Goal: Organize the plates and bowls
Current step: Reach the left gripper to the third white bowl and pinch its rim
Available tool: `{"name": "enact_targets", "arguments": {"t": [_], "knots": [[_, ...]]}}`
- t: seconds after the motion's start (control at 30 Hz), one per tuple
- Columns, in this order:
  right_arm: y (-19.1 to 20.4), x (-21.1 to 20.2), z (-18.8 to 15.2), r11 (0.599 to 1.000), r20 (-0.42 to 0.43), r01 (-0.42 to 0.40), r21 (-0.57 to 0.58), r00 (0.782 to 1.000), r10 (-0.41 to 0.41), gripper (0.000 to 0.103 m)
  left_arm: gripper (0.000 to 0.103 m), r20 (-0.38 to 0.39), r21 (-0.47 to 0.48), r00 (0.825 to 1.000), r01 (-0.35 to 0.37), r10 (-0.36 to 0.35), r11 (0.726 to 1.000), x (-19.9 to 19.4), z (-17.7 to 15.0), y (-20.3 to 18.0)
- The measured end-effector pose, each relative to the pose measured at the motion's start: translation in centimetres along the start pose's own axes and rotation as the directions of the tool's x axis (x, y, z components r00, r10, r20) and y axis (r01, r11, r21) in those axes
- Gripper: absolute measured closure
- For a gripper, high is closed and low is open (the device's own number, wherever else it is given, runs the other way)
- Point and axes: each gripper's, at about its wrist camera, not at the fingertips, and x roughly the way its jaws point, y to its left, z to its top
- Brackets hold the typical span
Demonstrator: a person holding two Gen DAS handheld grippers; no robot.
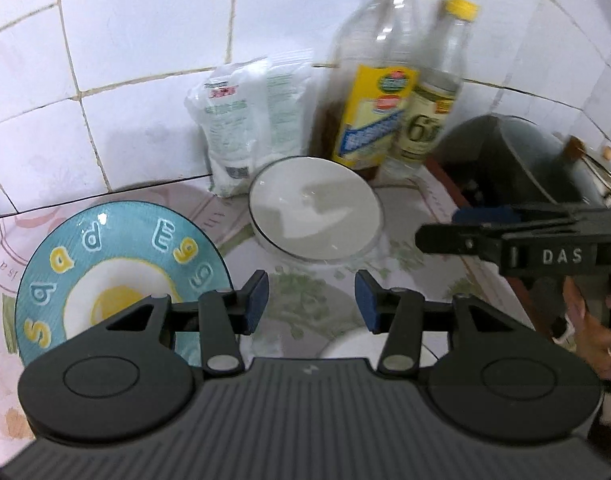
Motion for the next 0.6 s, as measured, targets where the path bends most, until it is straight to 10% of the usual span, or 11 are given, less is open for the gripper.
{"name": "enact_targets", "arguments": {"t": [0.43,0.6], "knots": [[-2.3,7.6,2.3,0.991,-0.138,0.033,0.127,0.99,-0.015,0.055,0.057,-0.076,-0.029,0.995,-0.068,0.066,0.997,6.5,2.4,0.9],[-2.7,9.1,2.7,0.986,-0.183,0.035,0.165,0.983,-0.005,0.082,0.075,-0.089,-0.026,0.992,-0.087,0.085,0.996,7.3,2.6,1.0]]}}
